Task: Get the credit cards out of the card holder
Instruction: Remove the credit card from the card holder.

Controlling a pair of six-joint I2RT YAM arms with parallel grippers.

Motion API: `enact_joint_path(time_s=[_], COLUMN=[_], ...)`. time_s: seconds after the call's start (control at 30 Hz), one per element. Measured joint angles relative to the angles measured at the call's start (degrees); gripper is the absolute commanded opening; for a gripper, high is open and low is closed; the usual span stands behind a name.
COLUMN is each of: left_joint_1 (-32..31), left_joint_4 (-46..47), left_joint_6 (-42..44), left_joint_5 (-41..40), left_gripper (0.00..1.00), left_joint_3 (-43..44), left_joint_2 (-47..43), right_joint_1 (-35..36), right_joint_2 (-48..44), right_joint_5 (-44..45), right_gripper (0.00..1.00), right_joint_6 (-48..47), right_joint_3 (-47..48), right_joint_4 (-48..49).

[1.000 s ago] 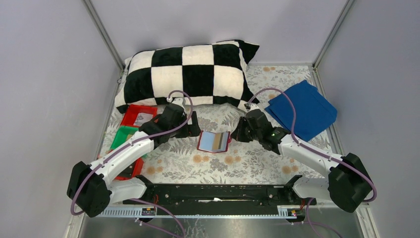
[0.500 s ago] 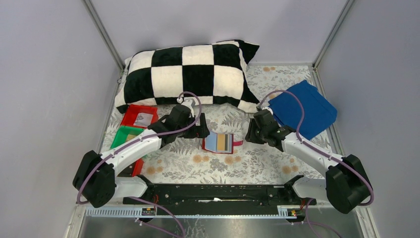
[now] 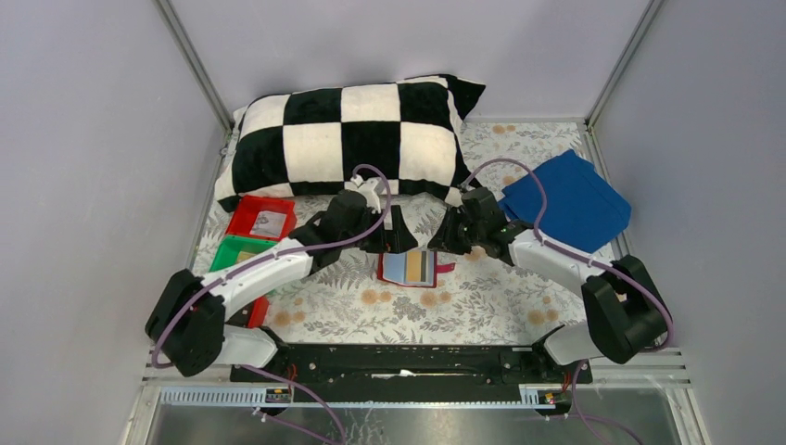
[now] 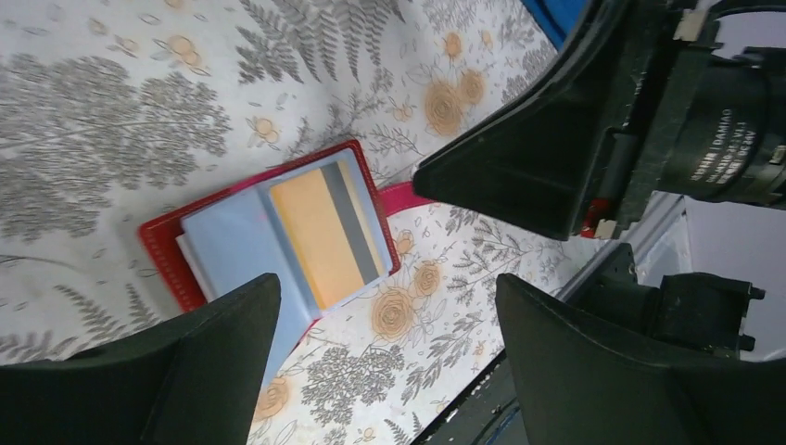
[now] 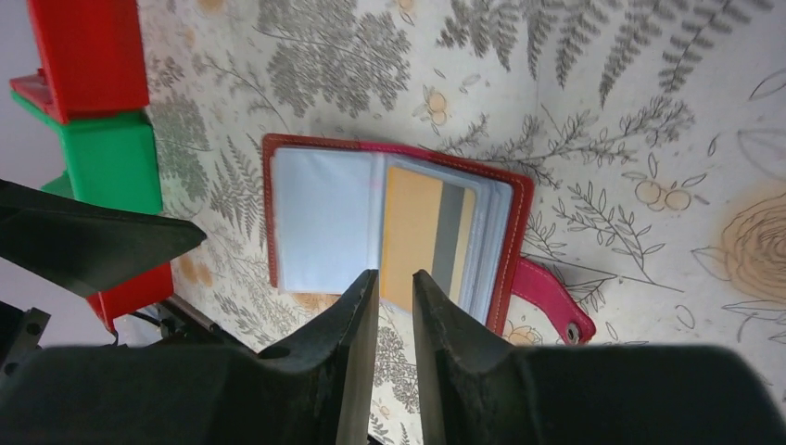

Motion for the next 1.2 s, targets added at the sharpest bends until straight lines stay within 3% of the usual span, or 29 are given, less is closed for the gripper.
enact_joint_path(time_s=[0.23,0.47,1.2], left_joint_1=[-0.26,-0.26,1.36], left_joint_4=[6.97,11.93,16.06], left_joint_6=[-5.38,-9.73,-12.24], left_joint_5=[5.33,6.27,6.56], left_gripper=[0.66,0.50,0.40], left_joint_3=[-2.71,-7.58,-9.97], left_joint_2=[7.58,9.31,14.40], right_joint_1=[0.00,0.00,0.00], right_joint_2=[1.97,3.08,10.27], right_joint_5=[-2.21,-5.01,-8.41], right_gripper=[0.20,0.15,0.16], right_joint_6=[1.84,3.06,3.85], right_joint_3=[-3.19,-5.64,-6.80], right_joint_4=[1.07,3.43,9.81])
